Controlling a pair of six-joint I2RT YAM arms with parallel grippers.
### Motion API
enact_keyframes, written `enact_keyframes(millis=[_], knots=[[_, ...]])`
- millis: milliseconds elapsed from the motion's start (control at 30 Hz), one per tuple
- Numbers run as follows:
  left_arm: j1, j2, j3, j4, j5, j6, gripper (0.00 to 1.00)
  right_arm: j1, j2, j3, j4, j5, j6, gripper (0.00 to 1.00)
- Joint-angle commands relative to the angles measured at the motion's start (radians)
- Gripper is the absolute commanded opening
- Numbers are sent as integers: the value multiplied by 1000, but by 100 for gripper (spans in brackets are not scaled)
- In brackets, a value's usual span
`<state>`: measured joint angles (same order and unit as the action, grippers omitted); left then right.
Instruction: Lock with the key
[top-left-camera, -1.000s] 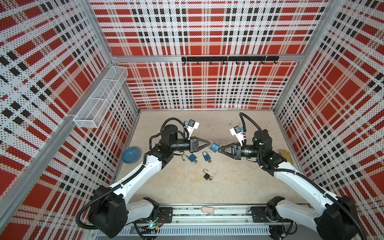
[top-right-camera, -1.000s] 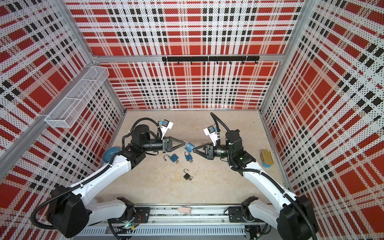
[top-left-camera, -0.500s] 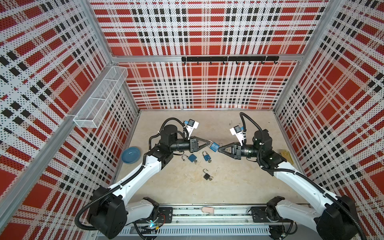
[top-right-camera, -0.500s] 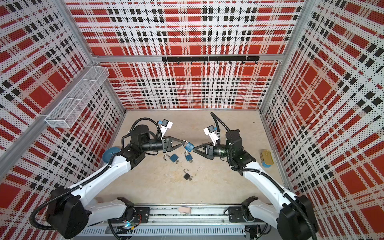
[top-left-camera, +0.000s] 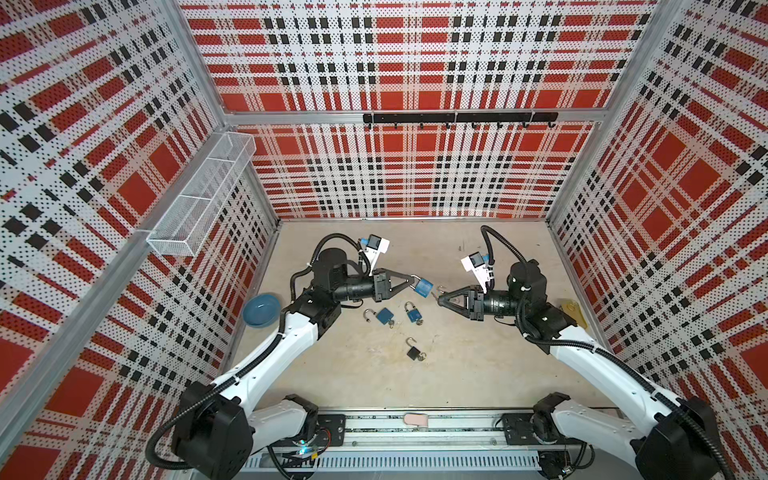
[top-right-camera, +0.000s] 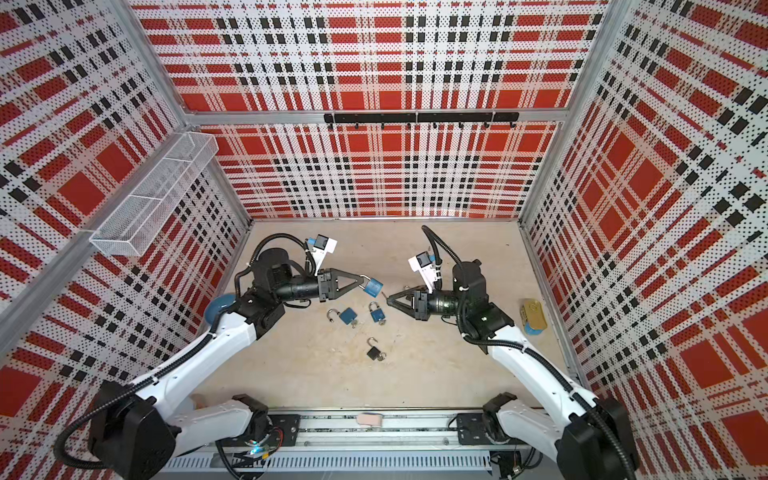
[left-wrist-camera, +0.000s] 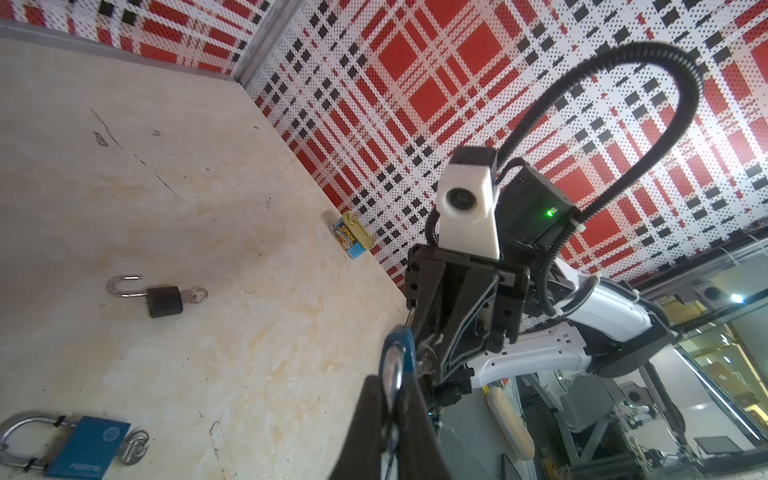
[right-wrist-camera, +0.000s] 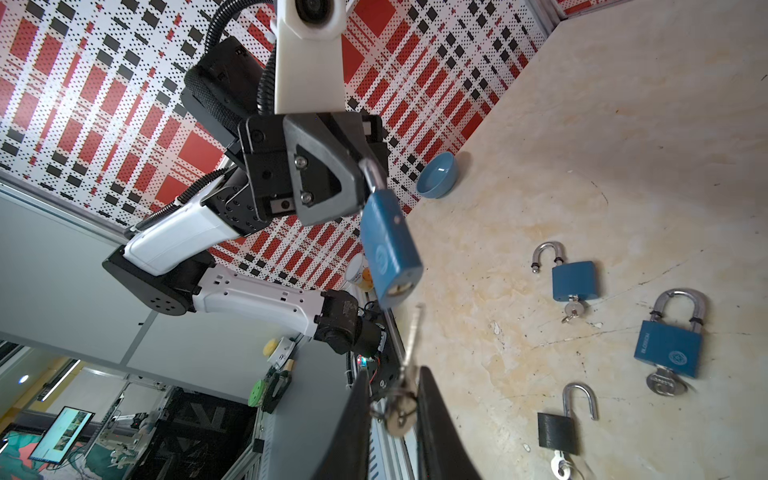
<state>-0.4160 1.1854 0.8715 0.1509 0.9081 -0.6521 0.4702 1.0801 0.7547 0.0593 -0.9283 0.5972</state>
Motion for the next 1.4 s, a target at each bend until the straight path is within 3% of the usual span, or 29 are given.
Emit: enact_keyframes(millis=[0, 200, 467, 667, 1067, 1367], knots=[[12, -21, 1, 54, 4, -11, 0, 2, -13, 9, -1, -9, -21, 0], [19, -24, -6, 49, 8, -2, 0, 2, -19, 11, -40, 4, -41, 0], [-14, -11, -23, -54, -16, 60, 0, 2, -73, 32, -226, 78, -123, 0], [-129, 19, -10, -222, -92, 165, 0, 2, -127, 75, -509, 276, -230, 0], [-354, 242, 19, -244, -169, 182, 0, 2, -200, 79, -890, 691, -250, 0], [-437, 449, 115, -227, -160, 198, 0, 1, -250, 66, -924, 790, -197, 0]])
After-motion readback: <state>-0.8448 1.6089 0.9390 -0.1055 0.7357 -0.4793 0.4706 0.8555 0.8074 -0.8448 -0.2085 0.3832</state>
